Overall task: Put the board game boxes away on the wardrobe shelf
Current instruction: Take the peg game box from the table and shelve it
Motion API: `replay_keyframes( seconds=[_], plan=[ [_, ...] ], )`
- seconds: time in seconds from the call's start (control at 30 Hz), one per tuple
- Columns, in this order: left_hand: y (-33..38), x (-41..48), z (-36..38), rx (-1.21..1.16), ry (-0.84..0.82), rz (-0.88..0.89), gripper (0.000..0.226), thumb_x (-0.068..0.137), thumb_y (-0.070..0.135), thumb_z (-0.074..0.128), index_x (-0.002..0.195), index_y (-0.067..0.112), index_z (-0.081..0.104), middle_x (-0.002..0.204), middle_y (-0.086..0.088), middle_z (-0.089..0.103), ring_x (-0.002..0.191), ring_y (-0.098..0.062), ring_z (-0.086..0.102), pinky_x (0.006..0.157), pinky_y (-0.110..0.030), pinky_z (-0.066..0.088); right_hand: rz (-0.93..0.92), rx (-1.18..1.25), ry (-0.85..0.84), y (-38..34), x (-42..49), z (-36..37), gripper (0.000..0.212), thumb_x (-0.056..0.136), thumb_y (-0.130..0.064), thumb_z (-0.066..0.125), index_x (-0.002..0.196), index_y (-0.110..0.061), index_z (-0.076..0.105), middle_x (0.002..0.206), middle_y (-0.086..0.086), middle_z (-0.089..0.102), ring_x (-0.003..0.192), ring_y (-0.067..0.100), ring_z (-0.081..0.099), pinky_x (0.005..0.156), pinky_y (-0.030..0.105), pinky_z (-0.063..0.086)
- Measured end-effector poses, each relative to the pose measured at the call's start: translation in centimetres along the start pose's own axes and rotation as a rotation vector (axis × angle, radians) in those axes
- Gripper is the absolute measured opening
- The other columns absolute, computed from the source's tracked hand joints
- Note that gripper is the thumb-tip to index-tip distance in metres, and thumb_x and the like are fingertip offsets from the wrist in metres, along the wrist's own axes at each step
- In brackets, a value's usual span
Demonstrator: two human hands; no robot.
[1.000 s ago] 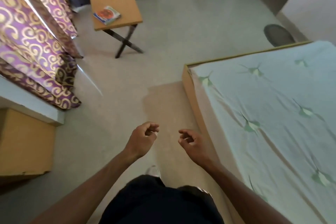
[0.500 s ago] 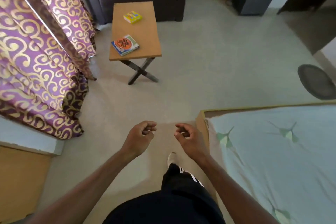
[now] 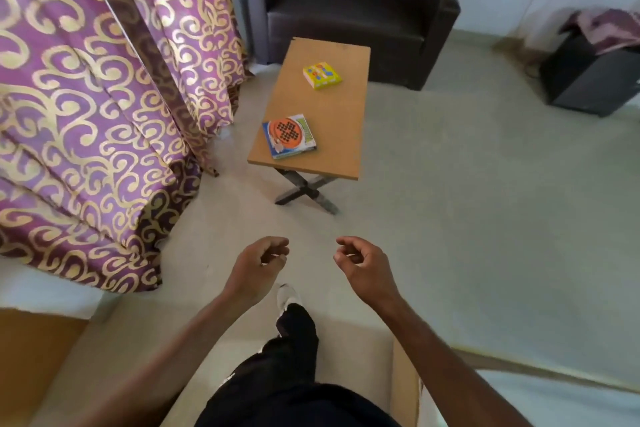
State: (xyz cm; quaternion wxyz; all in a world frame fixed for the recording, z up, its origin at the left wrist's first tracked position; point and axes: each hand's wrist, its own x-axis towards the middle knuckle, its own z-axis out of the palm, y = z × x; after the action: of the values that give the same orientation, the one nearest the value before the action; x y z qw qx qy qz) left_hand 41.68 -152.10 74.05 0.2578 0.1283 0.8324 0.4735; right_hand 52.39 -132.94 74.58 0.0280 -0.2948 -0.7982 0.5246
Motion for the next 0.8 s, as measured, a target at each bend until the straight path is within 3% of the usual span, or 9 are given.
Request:
replay_keyframes(
  seconds=[0.2, 0.37, 0.5, 0.7, 0.8],
  plan=[
    [2.8, 12.8, -3.9, -0.003, 0.046, -0.050, 0.026, 0.093, 0.008, 0.058, 0.116, 0.020, 0.063, 0.102, 0.007, 0.068, 0.097, -0.009, 0.064, 0.084, -0.023, 0.054, 0.003, -0.035, -0.098, -4.3, 12.9, 2.2, 0.028, 0.088, -0.026, 0.066, 0.116, -0.023, 0.067, 0.095, -0.008, 0.070, 0.086, 0.006, 0.067, 0.075, 0.017, 0.054],
    [5.7, 23.1, -7.2, 0.048, 0.061, -0.065, 0.023, 0.093, 0.010, 0.058, 0.114, 0.020, 0.063, 0.102, 0.005, 0.066, 0.094, -0.011, 0.063, 0.078, -0.019, 0.052, 0.060, 0.001, -0.136, -7.7, 23.5, 4.0, 0.027, 0.087, -0.026, 0.067, 0.113, -0.024, 0.068, 0.093, -0.007, 0.070, 0.085, 0.007, 0.066, 0.073, 0.015, 0.052],
    [5.7, 31.1, -9.1, 0.098, 0.040, -0.113, 0.024, 0.093, 0.013, 0.059, 0.114, 0.022, 0.063, 0.102, 0.007, 0.067, 0.095, -0.010, 0.064, 0.083, -0.026, 0.056, 0.121, 0.019, -0.145, -8.9, 31.2, 5.9, 0.026, 0.085, -0.025, 0.069, 0.112, -0.024, 0.068, 0.090, -0.008, 0.070, 0.084, 0.008, 0.066, 0.079, 0.022, 0.054],
    [5.2, 45.0, -11.2, 0.196, -0.098, -0.174, 0.025, 0.092, 0.011, 0.057, 0.116, 0.017, 0.063, 0.109, 0.003, 0.066, 0.099, -0.013, 0.064, 0.082, -0.028, 0.055, 0.271, 0.059, -0.140, -8.4, 44.0, 9.3, 0.020, 0.085, -0.021, 0.068, 0.104, -0.024, 0.068, 0.083, -0.012, 0.066, 0.079, 0.008, 0.063, 0.075, 0.021, 0.050],
    [4.4, 51.8, -11.5, 0.278, -0.199, -0.243, 0.028, 0.091, 0.010, 0.055, 0.118, 0.014, 0.062, 0.110, 0.000, 0.066, 0.100, -0.017, 0.064, 0.083, -0.031, 0.055, 0.408, 0.056, -0.118, -7.0, 49.4, 11.3, 0.024, 0.083, -0.021, 0.067, 0.106, -0.018, 0.070, 0.089, -0.005, 0.070, 0.084, 0.014, 0.065, 0.078, 0.026, 0.052]
  ],
)
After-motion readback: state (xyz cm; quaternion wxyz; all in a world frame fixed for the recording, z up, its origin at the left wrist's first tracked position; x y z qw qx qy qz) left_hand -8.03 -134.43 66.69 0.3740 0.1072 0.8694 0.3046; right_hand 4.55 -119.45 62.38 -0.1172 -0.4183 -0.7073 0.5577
